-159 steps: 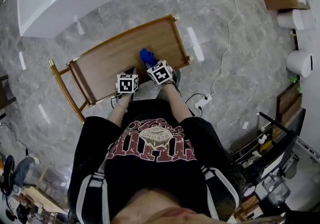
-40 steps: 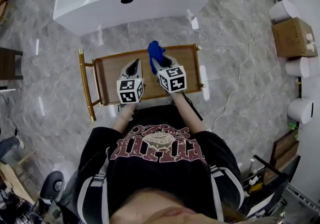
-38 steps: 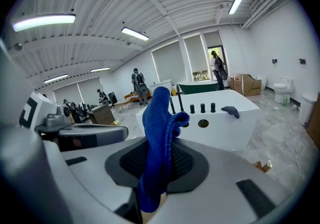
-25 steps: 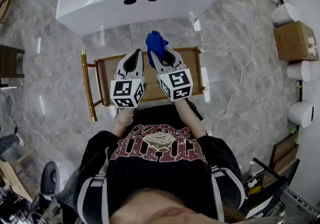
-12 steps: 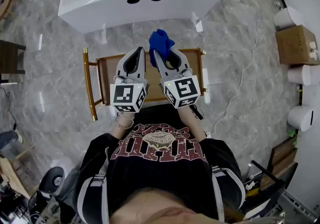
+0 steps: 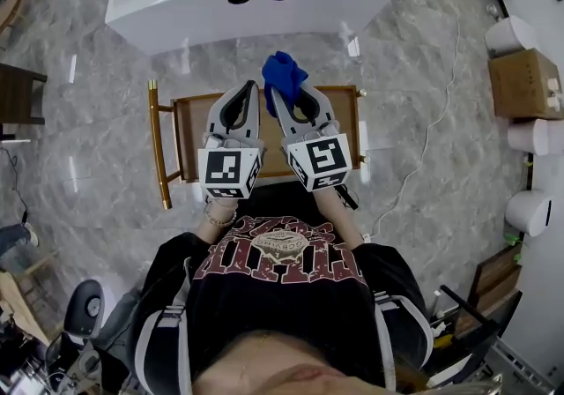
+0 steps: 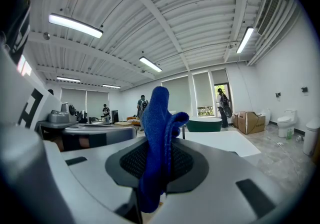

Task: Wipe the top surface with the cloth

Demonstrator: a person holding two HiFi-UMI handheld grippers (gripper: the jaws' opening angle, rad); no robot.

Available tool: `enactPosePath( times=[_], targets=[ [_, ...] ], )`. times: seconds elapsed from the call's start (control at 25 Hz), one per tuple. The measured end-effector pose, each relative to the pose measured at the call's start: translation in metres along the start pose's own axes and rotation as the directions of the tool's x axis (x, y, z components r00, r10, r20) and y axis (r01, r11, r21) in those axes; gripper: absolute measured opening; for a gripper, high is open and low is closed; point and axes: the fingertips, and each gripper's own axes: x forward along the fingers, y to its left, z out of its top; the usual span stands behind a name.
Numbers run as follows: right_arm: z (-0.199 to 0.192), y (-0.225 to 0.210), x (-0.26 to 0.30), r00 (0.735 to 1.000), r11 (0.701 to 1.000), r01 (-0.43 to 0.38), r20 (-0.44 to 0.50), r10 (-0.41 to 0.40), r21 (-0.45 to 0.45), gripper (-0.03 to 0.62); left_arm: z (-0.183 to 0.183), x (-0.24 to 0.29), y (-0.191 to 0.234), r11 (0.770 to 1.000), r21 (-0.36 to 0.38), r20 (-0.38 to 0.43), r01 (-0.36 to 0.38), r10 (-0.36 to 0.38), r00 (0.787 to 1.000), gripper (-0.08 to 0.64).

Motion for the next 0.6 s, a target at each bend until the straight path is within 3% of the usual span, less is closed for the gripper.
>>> enactPosePath(
  times=[0.6],
  targets=[
    [-0.0055,0.0074,0.0025,1.0,1.0,-0.012,-0.017,0.011,-0.007,0.087,-0.0046,-0.0058,0.0002,1.0,0.001,-0.003,-0.006,0.006,1.0,0.048]
  ],
)
